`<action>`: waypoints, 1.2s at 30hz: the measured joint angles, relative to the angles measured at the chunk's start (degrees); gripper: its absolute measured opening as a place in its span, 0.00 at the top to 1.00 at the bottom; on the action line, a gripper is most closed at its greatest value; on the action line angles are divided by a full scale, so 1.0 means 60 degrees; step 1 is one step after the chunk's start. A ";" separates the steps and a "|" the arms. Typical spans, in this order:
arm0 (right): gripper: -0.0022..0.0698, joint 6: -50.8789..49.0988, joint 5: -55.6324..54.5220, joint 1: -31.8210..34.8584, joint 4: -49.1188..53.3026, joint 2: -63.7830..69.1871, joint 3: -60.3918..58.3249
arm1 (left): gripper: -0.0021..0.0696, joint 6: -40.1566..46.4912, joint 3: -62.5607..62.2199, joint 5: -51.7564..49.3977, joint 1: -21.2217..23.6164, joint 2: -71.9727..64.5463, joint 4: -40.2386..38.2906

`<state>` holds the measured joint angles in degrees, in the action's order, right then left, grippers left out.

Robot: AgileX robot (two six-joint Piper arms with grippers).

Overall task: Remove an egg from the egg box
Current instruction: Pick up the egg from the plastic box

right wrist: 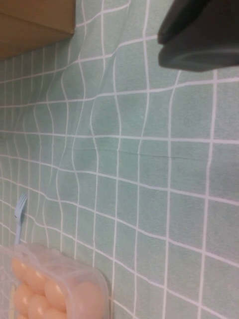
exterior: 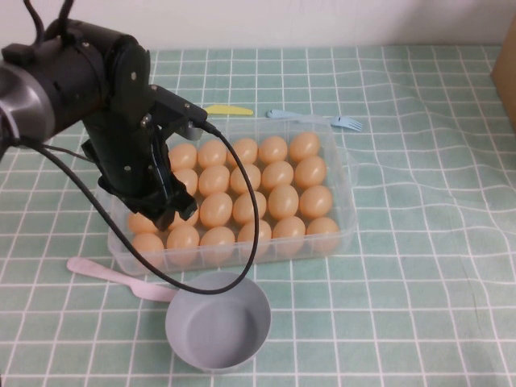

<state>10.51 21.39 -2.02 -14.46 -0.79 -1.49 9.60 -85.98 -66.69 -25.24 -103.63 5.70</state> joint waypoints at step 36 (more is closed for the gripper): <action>0.99 0.0000 0.0000 0.0000 0.0000 0.0000 0.0000 | 0.42 -0.0623 -0.0410 0.0414 0.0000 -0.1079 0.1225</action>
<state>10.51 21.39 -2.02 -14.46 -0.79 -1.49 5.86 -88.44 -64.20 -25.24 -110.11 13.05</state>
